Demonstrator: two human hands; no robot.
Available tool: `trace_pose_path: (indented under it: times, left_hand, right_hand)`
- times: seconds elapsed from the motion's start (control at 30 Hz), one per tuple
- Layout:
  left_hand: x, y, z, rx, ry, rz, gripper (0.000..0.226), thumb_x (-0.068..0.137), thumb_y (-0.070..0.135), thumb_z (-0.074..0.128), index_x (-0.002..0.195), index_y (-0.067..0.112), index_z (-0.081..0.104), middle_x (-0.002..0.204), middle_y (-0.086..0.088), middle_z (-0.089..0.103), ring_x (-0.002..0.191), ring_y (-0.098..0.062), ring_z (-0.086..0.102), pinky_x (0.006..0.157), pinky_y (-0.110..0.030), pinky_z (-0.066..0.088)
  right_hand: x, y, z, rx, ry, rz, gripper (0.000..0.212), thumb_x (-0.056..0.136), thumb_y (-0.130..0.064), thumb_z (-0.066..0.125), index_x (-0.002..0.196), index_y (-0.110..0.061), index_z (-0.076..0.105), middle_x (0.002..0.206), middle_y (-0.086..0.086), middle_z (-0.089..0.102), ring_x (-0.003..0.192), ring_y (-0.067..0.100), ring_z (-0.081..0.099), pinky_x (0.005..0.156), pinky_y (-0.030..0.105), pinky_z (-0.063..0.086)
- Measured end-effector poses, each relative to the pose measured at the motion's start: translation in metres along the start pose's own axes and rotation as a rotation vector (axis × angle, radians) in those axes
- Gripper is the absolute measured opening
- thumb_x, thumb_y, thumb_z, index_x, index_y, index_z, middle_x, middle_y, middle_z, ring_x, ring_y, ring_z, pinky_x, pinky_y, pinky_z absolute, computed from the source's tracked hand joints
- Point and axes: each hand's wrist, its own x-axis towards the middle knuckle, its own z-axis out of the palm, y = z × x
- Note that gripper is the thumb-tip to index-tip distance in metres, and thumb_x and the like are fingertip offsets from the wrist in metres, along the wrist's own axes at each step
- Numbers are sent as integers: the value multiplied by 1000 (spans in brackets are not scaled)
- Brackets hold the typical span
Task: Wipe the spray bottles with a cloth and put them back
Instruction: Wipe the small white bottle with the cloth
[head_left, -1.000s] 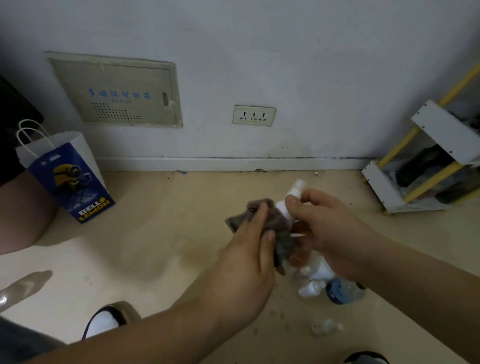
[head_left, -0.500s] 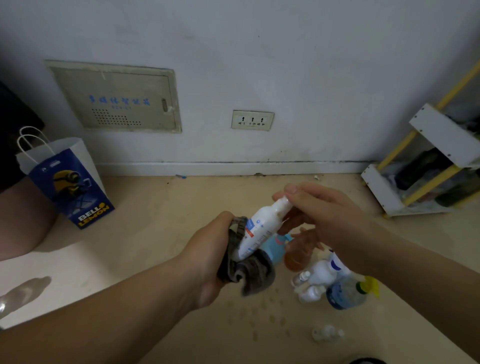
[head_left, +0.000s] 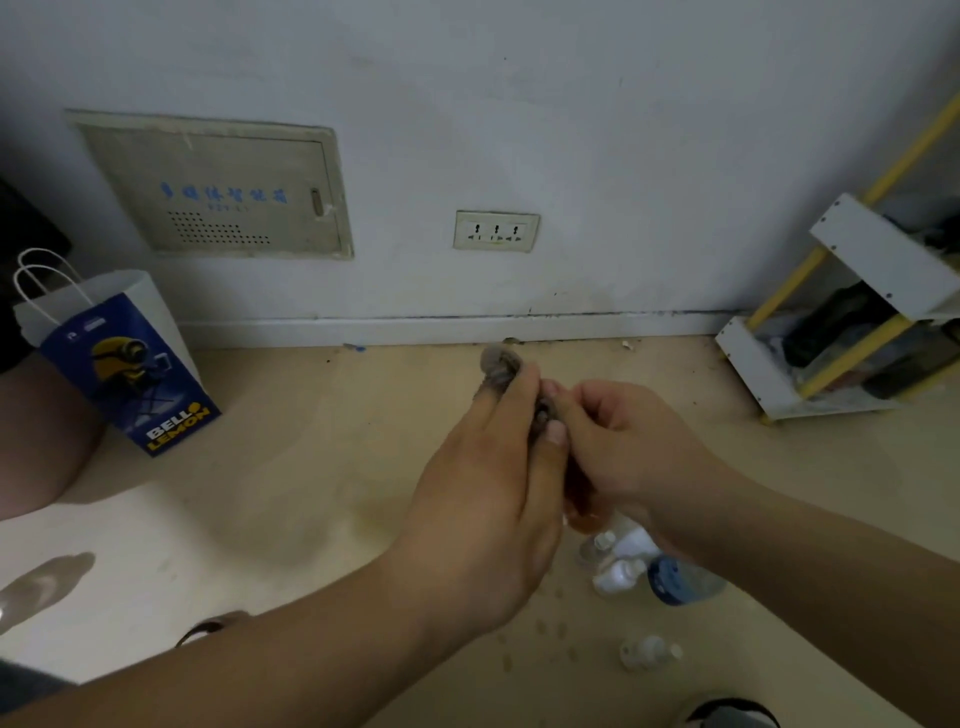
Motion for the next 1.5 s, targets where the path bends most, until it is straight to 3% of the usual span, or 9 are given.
trace_pose_path:
  times: [0.1,0.23,0.4,0.67,0.8,0.97,1.17,1.3,1.5]
  left_hand:
    - [-1,-6,-3,53,-26,55,60,107,48,28,164,34,16,150,2,50,131,-20,53,106,-37,48]
    - [17,-18,-15,-312,-28,-299,37,110,43,37,124,25,66,109,-1,73,103,-20,69,92,-37,56]
    - [18,-18,-21,-665,-150,-739,35,106,31,51,95,13,78,105,-9,78,103,-28,73,101,-44,54]
    - [1,-2,-5,-88,30,1,29,108,39,32,124,27,54,108,11,62,98,-8,62,84,-35,53]
    - [7,-8,-9,-187,-95,-208,29,110,40,33,106,30,60,95,5,68,89,-15,67,85,-46,55]
    - [15,-11,-19,-362,-139,-564,35,108,33,42,105,10,68,106,-19,68,89,-26,65,78,-35,48]
    - [5,0,-19,-426,-225,-366,18,99,42,60,110,27,63,101,-1,71,87,-13,69,73,-27,55]
    - [0,7,-18,-458,-85,-282,14,100,33,62,113,30,57,90,1,72,69,-1,70,56,-15,53]
    - [-3,5,-13,-467,10,-252,20,105,38,54,125,43,54,106,22,72,97,2,71,85,-21,57]
  right_hand:
    - [-2,-1,1,-34,11,-65,41,101,-44,53,78,-11,60,53,9,59,47,20,54,51,37,48]
    - [-4,-2,-6,-205,49,-267,32,100,-41,56,83,-14,62,72,18,66,64,35,62,59,46,54]
    - [-1,-3,-7,-213,43,-230,31,101,-40,54,84,-16,65,69,10,68,59,23,63,59,38,55]
    - [-2,-1,5,-46,47,-57,41,100,-43,56,85,-6,61,54,8,60,44,18,55,45,31,49]
    - [0,-1,-6,-70,94,-18,43,98,-49,57,83,-10,64,62,8,69,50,16,62,56,37,57]
    - [-2,1,-10,-63,74,-3,45,98,-51,56,82,-10,63,64,11,70,52,24,61,64,55,59]
    - [2,0,-13,-41,78,-33,49,98,-52,57,80,-7,63,58,11,66,49,24,60,56,42,56]
    - [3,4,-15,161,-18,15,43,93,-49,64,83,-8,69,67,15,66,56,22,60,57,31,51]
    - [-10,9,-9,382,-287,78,28,102,-21,58,114,2,67,105,24,72,89,25,73,73,32,59]
